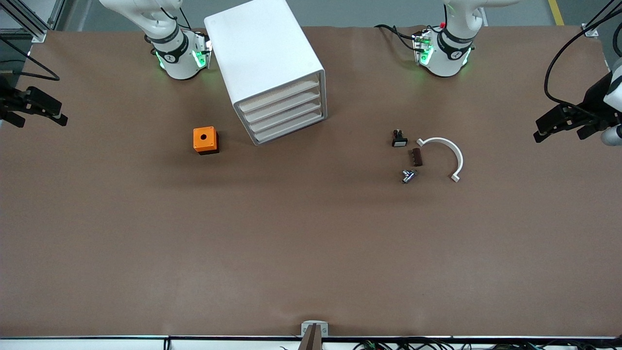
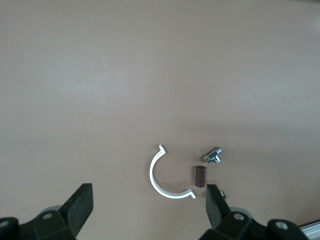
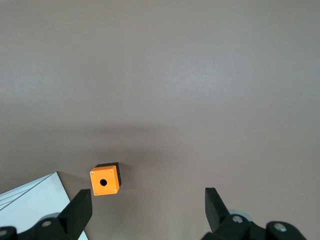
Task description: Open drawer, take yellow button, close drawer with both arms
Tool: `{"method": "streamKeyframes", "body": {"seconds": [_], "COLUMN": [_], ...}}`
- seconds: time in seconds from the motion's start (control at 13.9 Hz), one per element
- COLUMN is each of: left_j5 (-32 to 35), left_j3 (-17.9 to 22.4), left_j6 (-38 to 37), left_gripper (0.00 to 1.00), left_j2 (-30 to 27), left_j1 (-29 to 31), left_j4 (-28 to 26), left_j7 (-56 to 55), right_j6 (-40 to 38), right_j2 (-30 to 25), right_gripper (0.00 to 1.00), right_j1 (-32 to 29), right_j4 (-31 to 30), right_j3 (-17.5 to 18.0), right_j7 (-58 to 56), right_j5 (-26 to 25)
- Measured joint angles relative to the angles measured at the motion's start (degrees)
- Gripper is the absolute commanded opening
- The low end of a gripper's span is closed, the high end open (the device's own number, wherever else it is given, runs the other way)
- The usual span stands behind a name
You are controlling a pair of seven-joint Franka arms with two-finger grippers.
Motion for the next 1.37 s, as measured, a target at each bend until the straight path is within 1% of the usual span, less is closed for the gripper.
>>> {"method": "streamKeyframes", "body": {"seconds": [0.22, 0.58, 0.79, 0.94, 1.08, 1.22, 1.37], "left_j5": [0.0, 0.0, 0.0, 0.0, -1.1, -4.4, -7.0], "left_j3": [0.2, 0.2, -0.6, -0.8, -0.9, -1.0, -1.1], "left_j6": [-0.1, 0.0, 0.0, 0.0, -0.5, -2.1, -4.3], "left_gripper": [0.99, 0.99, 0.99, 0.99, 0.99, 0.99, 0.99], "left_j2": [1.6, 7.3, 10.5, 11.9, 13.2, 14.5, 16.6], "left_j1": [0.3, 0.0, -1.4, -3.6, -6.7, -10.2, -13.7], "left_j4": [0.0, 0.0, 0.0, 0.0, 0.0, 0.7, 2.8], "left_j7": [0.0, 0.0, -0.1, -1.3, -4.9, -10.9, -18.1], "right_j6": [-0.1, -0.1, -0.2, -0.5, -0.5, -0.6, -0.6], "right_j2": [0.0, 0.0, 0.0, 0.0, 0.0, 0.0, 0.0], "right_gripper": [1.00, 1.00, 1.00, 1.00, 1.00, 1.00, 1.00], "right_j1": [0.0, 0.0, 0.0, 0.0, 0.0, 0.0, 0.0], "right_j4": [0.0, 0.0, 0.0, 0.0, 0.0, 0.0, 0.0], "right_j3": [0.0, 0.0, 0.0, 0.0, 0.0, 0.0, 0.0], "right_j7": [0.0, 0.0, 0.0, 0.0, 0.0, 0.0, 0.0], "right_j5": [0.0, 0.0, 0.0, 0.0, 0.0, 0.0, 0.0]}}
